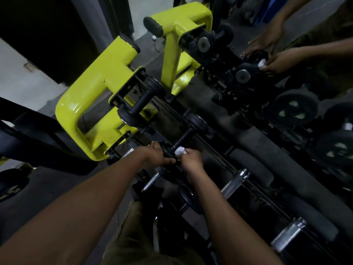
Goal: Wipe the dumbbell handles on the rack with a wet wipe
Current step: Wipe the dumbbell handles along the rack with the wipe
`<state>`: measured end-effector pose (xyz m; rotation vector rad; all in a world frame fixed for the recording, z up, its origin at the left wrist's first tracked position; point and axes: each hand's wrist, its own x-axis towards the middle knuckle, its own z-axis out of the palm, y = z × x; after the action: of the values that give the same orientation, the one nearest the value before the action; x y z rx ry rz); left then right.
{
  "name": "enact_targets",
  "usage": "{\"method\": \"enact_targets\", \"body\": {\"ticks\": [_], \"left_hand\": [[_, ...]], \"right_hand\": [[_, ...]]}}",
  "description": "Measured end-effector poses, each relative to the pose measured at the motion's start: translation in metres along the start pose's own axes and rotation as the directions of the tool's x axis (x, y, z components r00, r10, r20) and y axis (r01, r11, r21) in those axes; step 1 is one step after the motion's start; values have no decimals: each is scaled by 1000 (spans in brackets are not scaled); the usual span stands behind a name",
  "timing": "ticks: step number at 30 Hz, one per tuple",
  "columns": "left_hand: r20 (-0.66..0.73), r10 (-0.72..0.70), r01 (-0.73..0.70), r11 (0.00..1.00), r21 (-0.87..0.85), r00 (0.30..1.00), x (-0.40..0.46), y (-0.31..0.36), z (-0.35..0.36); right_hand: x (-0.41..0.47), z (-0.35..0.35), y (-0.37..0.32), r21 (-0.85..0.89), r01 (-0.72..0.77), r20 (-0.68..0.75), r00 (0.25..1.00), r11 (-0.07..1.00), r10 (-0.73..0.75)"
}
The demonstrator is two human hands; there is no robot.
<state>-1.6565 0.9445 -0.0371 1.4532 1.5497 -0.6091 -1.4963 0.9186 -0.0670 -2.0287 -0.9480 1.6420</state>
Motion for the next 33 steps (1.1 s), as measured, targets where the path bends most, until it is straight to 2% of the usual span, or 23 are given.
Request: {"method": "enact_targets", "body": {"ticks": [4,7,9,11,13,15,17,20,22,23,26,30,33], "left_hand": [[26,2,-2,1000,-20,1000,-3,4,-6],[-20,32,-34,996,-80,999,-10,7,1],[-77,-2,-6,995,-102,997,-11,9,10],[-136,-48,30,991,-133,990,-15,15,26],[-210,-83,42,981,-191,974,-23,24,41],[-281,-97,34,975,-220,955,-29,30,52],[-304,-110,40,973,-227,946,-33,34,56],[-357,-137,68,977,-200,924,-40,44,62],[-398,-146,79,981,-179,906,-45,50,66],[-408,-144,77,981,-176,902,-46,51,69],[-421,-132,58,981,-185,897,-48,54,73],[-416,-130,49,979,-199,900,-44,53,75],[-447,-140,59,980,-190,884,-42,54,75]], "right_hand": [[9,7,-6,-33,-46,-68,997,998,44],[-15,8,-20,20,-6,-214,977,1000,10],[-27,6,-22,57,50,-312,950,997,-30],[-35,3,-25,29,128,-387,916,991,-107],[-39,-1,-27,-130,266,-419,858,955,-296],[-39,-7,-26,-299,409,-354,792,862,-498],[-37,-12,-26,-466,490,-206,749,737,-629],[-27,-17,-31,-757,522,90,680,394,-728],[-22,-16,-37,-856,487,261,694,171,-671],[-21,-16,-41,-864,492,325,712,111,-622],[-24,-17,-58,-856,517,443,750,18,-491],[-23,-14,-77,-848,470,531,754,-246,-387],[-19,-22,-92,-847,379,518,747,-372,-416]]}}
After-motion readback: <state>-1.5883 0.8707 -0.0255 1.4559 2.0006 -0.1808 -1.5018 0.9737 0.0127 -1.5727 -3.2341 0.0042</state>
